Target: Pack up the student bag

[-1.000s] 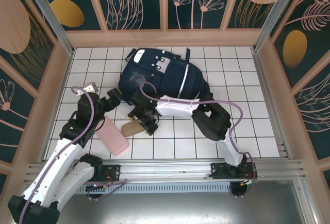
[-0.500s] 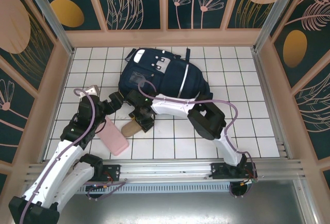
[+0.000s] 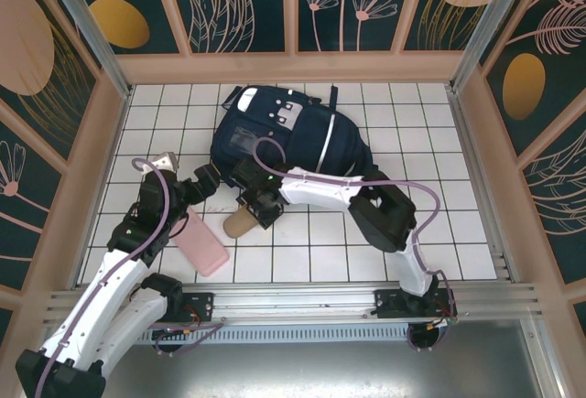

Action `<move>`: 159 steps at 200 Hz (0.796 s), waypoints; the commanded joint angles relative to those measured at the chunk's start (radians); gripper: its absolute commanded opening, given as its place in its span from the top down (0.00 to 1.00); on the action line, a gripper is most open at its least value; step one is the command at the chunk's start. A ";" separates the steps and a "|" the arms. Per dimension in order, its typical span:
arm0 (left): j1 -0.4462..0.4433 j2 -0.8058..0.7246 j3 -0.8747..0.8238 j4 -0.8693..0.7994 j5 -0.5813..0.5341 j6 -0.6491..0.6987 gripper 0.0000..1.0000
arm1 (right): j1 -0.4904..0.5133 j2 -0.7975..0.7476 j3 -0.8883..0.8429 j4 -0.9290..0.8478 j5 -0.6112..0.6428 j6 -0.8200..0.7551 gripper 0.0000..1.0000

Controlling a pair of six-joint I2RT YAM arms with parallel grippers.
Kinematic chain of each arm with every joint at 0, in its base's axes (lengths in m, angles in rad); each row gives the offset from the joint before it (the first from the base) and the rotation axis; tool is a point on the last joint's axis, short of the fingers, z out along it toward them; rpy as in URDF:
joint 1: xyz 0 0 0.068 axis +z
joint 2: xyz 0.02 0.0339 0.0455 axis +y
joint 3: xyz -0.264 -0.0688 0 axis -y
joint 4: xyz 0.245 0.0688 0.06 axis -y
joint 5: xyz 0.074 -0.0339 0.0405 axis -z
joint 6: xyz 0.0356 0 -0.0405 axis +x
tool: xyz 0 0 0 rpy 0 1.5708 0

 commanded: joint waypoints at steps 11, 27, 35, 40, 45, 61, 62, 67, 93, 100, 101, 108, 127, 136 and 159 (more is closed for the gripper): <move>0.007 0.021 0.065 0.015 0.003 0.051 0.01 | 0.028 -0.209 -0.094 0.080 0.123 -0.130 0.55; 0.007 0.047 0.097 0.014 -0.008 0.062 0.02 | 0.033 -0.313 -0.191 0.137 0.175 -0.166 0.61; 0.007 0.068 0.111 0.024 0.001 0.069 0.02 | 0.029 -0.367 -0.240 0.170 0.197 -0.191 0.63; 0.007 0.083 0.121 0.033 0.014 0.071 0.02 | 0.026 -0.401 -0.265 0.176 0.217 -0.207 0.64; 0.006 0.101 0.132 0.039 0.026 0.070 0.01 | 0.021 -0.432 -0.287 0.168 0.239 -0.216 0.64; 0.003 0.177 0.168 0.066 0.068 0.053 0.02 | -0.010 -0.546 -0.346 0.124 0.318 -0.258 0.64; 0.003 0.183 0.170 0.069 0.069 0.053 0.01 | -0.013 -0.552 -0.350 0.122 0.322 -0.261 0.65; -0.010 0.213 0.181 0.080 0.083 0.050 0.01 | -0.028 -0.591 -0.369 0.104 0.343 -0.279 0.64; -0.140 0.424 0.300 0.109 0.096 0.072 0.02 | -0.132 -0.804 -0.480 0.008 0.454 -0.349 0.64; -0.179 0.494 0.348 0.113 0.114 0.085 0.02 | -0.158 -0.865 -0.512 -0.021 0.493 -0.356 0.63; -0.186 0.504 0.353 0.113 0.117 0.087 0.01 | -0.162 -0.873 -0.517 -0.025 0.499 -0.357 0.63; -0.219 0.579 0.412 0.115 0.139 0.103 0.01 | -0.193 -0.940 -0.559 -0.036 0.525 -0.372 0.63; -0.284 0.768 0.543 0.129 0.196 0.122 0.02 | -0.312 -1.110 -0.684 -0.034 0.532 -0.426 0.61; -0.297 0.843 0.591 0.157 0.248 0.125 0.01 | -0.383 -1.187 -0.740 -0.020 0.497 -0.463 0.61; -0.302 1.048 0.722 0.226 0.371 0.106 0.01 | -0.539 -1.322 -0.839 -0.006 0.387 -0.549 0.61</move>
